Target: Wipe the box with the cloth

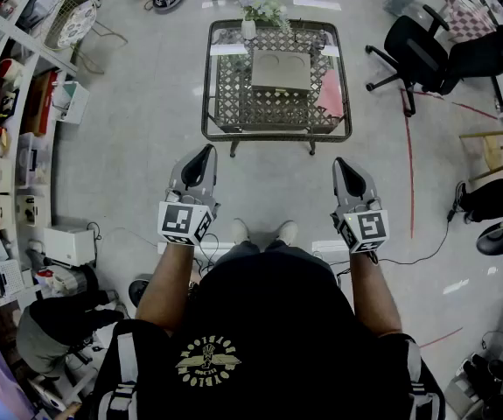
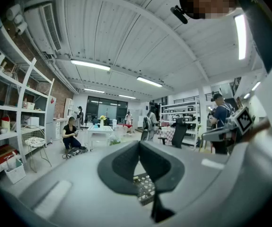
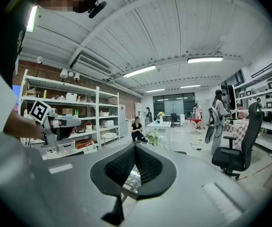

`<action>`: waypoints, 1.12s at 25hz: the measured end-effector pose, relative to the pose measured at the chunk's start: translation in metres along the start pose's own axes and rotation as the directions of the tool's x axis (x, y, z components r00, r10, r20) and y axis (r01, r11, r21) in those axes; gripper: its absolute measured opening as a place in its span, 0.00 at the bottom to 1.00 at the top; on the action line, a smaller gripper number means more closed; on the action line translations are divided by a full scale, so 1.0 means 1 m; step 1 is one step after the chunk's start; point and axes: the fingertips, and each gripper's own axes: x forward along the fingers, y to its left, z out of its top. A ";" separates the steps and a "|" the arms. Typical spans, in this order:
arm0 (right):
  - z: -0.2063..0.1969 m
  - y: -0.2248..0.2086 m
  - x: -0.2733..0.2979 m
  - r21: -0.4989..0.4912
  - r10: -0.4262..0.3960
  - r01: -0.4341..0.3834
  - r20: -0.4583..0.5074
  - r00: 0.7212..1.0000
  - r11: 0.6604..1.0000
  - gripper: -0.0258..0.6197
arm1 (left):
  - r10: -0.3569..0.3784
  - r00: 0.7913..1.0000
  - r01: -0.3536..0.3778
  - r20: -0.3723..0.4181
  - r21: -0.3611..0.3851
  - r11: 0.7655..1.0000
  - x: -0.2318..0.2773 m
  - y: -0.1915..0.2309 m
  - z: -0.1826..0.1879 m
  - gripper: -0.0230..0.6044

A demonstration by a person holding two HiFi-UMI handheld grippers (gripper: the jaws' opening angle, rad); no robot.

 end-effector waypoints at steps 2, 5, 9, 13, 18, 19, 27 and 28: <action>0.001 0.000 -0.003 -0.004 0.007 -0.007 -0.002 1.000 1.000 0.05 | 0.001 1.000 -0.001 0.005 0.002 1.000 -0.001 -0.005 0.003 0.04; 0.001 -0.004 -0.009 -0.007 0.024 -0.023 0.004 1.000 1.000 0.05 | 0.004 1.000 -0.004 0.001 -0.003 1.000 -0.001 -0.016 0.005 0.04; 0.004 -0.011 -0.020 -0.002 0.034 -0.034 0.034 0.999 0.999 0.05 | 0.012 1.000 -0.012 0.000 -0.010 1.000 0.000 -0.025 0.008 0.04; 0.011 -0.019 -0.026 -0.026 0.050 -0.049 0.035 0.998 0.998 0.05 | 0.030 0.999 -0.030 0.016 -0.001 1.000 0.002 -0.029 0.014 0.04; 0.015 -0.033 -0.029 -0.069 0.068 -0.066 0.028 0.997 0.995 0.05 | 0.037 0.999 -0.038 0.025 0.030 0.999 0.008 -0.042 0.020 0.04; 0.014 -0.038 -0.030 -0.053 0.066 -0.064 0.029 0.997 0.997 0.05 | 0.045 0.999 -0.046 0.020 0.035 0.998 0.009 -0.045 0.019 0.04; 0.007 -0.068 -0.036 0.012 0.078 -0.079 0.051 0.996 0.997 0.05 | 0.107 0.994 -0.108 0.029 0.060 0.992 0.005 -0.057 0.021 0.04; 0.006 -0.069 -0.037 0.015 0.079 -0.080 0.052 0.996 0.997 0.05 | 0.111 0.993 -0.113 0.027 0.062 0.992 0.004 -0.058 0.022 0.04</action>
